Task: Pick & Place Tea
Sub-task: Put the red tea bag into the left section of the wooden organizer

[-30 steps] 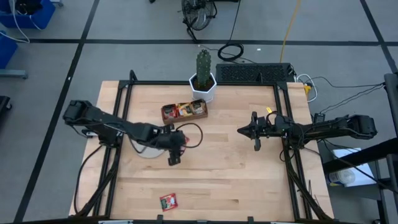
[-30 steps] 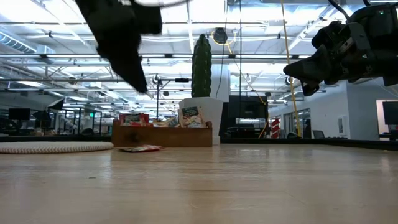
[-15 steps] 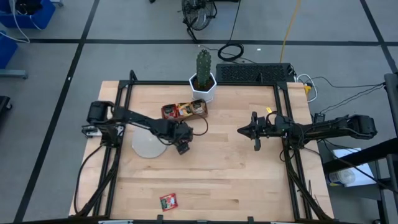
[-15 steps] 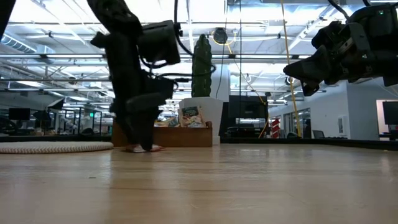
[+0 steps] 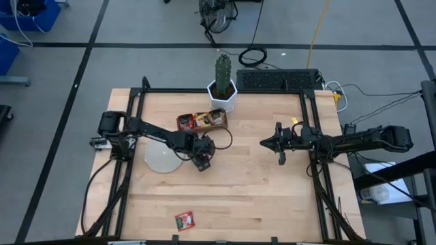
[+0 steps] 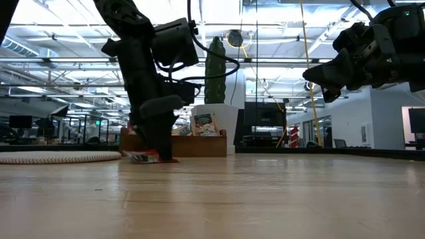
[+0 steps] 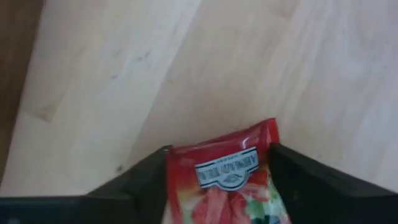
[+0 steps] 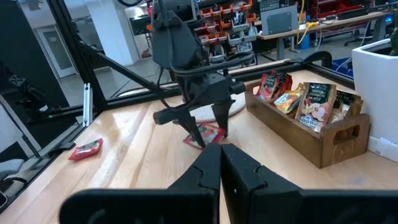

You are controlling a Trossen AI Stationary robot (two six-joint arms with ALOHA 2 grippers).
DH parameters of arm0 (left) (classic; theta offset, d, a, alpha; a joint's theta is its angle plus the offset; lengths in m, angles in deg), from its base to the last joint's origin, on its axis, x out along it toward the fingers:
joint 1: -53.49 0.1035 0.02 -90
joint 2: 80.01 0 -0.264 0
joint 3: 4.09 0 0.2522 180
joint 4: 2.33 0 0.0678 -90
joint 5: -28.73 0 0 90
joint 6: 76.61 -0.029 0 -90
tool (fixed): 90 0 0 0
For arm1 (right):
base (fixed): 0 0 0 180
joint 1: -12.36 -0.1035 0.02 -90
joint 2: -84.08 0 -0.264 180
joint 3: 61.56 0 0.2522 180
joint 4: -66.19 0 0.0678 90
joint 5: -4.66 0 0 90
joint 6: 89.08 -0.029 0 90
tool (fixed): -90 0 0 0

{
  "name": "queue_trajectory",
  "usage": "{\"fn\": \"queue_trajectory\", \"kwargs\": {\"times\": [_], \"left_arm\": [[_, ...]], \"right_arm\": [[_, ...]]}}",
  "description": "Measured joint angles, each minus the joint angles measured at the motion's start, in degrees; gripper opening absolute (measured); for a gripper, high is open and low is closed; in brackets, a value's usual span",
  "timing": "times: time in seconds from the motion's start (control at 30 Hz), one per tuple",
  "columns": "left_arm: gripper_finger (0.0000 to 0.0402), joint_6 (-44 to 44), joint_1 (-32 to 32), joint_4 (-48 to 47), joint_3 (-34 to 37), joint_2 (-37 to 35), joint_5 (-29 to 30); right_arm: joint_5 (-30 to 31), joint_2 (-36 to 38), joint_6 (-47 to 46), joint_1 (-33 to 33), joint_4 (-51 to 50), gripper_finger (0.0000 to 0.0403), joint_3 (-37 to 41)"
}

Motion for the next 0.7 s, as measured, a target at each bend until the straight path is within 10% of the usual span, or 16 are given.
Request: {"fn": "queue_trajectory", "kwargs": {"times": [0.3,0.5,0.7], "left_arm": [[0.0043,-5.7,-0.3,0.7,0.1,-1.3,-1.6],[0.0032,-6.0,-1.1,-4.1,-0.6,-5.3,-0.8],[0.0032,-4.2,-6.0,-13.7,-3.7,-16.7,30.4]], "right_arm": [[0.0,0.0,0.0,0.0,0.0,0.0000,0.0],[0.0,0.0,0.0,0.0,0.0,0.0000,0.0],[0.0,0.0,0.0,0.0,-0.1,0.0000,0.0]]}}
